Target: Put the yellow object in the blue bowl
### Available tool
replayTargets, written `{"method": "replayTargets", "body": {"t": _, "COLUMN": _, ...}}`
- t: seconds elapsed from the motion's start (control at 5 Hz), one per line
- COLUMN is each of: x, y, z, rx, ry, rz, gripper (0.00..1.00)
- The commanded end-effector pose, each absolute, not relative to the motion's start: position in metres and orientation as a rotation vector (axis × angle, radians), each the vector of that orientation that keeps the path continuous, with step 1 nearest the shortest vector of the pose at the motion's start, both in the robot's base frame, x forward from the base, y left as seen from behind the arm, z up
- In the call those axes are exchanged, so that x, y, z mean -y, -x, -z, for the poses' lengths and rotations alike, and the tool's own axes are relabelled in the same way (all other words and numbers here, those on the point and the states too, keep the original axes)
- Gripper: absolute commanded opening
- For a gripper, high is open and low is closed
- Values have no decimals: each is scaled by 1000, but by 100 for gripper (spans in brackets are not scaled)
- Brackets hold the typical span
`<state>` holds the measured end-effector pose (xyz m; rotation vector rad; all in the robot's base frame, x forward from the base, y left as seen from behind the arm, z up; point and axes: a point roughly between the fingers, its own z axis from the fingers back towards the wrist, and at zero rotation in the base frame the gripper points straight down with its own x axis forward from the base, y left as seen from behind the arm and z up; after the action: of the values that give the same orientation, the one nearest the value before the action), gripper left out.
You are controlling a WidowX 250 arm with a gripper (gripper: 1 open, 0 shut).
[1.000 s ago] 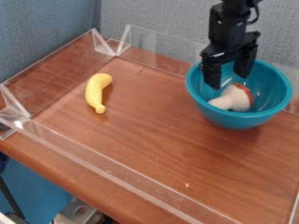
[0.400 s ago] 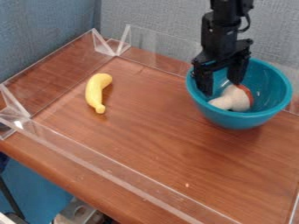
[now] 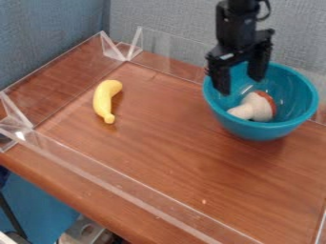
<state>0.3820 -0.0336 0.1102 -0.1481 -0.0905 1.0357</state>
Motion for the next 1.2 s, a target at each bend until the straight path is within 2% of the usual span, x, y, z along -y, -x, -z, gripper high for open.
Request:
{"method": "replayTargets", "body": {"t": 0.0, "x": 15, "y": -380, "z": -163, "rx": 178, "ry": 227, "rz": -1027, "gripper": 100}}
{"method": "replayTargets", "body": {"t": 0.2, "x": 17, "y": -376, "z": -166, "rx": 180, "ry": 240, "rz": -1013, "gripper": 100}}
{"method": "replayTargets", "body": {"t": 0.6, "x": 27, "y": -379, "z": -143, "rx": 179, "ry": 225, "rz": -976, "gripper": 100}}
{"method": "replayTargets", "body": {"t": 1.0, "x": 25, "y": -392, "z": -150, "rx": 187, "ry": 217, "rz": -996, "gripper": 100}}
